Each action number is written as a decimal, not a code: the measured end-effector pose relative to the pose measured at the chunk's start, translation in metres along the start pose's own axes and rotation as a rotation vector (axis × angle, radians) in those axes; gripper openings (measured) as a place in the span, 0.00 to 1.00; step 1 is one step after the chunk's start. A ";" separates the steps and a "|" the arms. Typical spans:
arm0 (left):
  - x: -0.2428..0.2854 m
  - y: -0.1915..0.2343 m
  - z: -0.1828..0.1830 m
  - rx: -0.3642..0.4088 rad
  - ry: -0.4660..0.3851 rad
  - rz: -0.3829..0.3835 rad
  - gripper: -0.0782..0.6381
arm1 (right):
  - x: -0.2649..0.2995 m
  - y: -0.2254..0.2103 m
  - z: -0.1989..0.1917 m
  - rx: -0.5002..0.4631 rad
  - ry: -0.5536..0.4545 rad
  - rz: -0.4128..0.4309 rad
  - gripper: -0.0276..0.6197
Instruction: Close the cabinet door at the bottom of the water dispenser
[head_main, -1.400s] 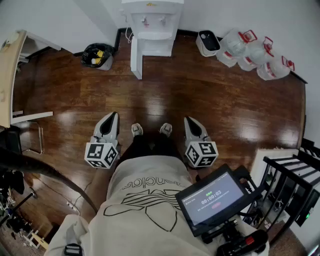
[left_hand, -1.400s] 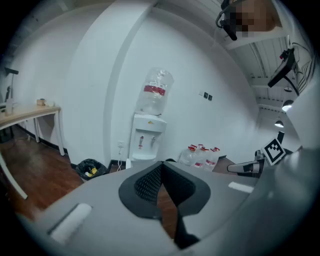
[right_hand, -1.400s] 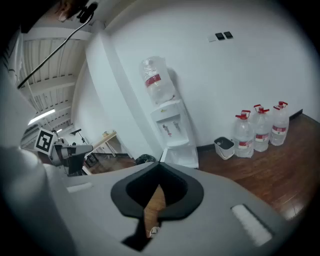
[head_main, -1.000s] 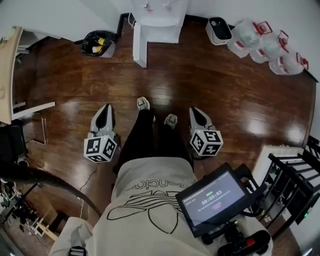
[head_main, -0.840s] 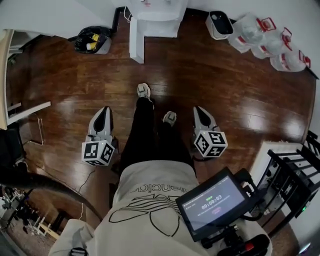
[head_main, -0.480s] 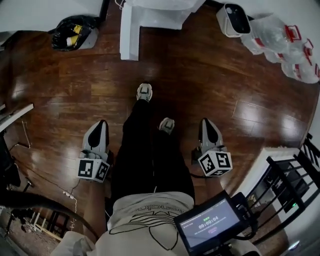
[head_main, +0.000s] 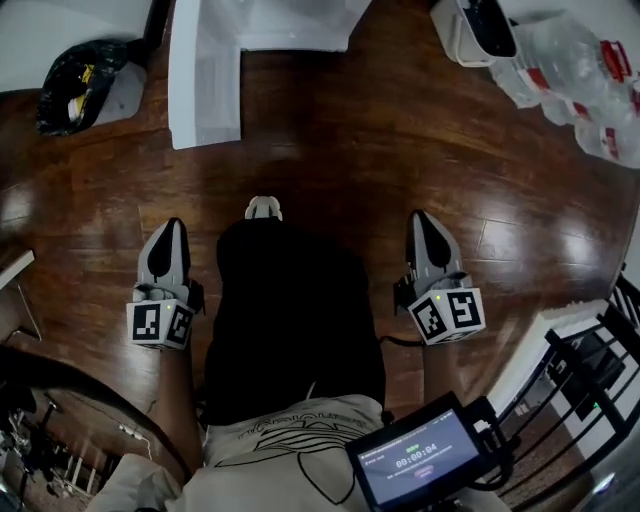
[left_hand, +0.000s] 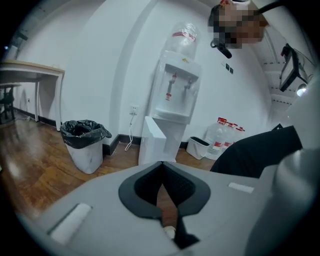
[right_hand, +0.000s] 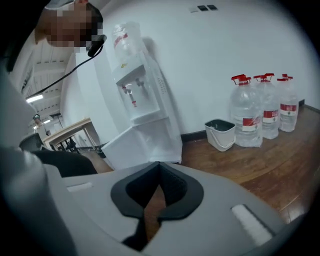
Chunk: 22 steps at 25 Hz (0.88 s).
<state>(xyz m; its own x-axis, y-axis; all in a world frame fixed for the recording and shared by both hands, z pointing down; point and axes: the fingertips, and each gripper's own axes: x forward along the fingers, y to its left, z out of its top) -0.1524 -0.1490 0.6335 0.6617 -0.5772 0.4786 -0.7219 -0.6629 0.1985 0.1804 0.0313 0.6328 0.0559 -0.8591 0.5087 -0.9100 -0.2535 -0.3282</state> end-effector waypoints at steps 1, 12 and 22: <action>0.014 0.003 -0.003 0.010 -0.018 0.000 0.13 | 0.007 -0.008 -0.007 -0.016 -0.010 -0.015 0.05; 0.105 0.063 -0.003 0.093 -0.225 0.075 0.12 | 0.076 -0.081 -0.040 0.098 -0.178 -0.072 0.05; 0.145 -0.075 -0.013 0.294 -0.222 -0.289 0.13 | 0.077 -0.089 -0.087 0.104 -0.150 -0.082 0.05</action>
<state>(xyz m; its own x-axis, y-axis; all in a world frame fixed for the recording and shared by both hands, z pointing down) -0.0049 -0.1776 0.6990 0.8779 -0.4154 0.2384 -0.4343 -0.9002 0.0307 0.2296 0.0268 0.7706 0.1958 -0.8884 0.4153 -0.8530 -0.3632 -0.3748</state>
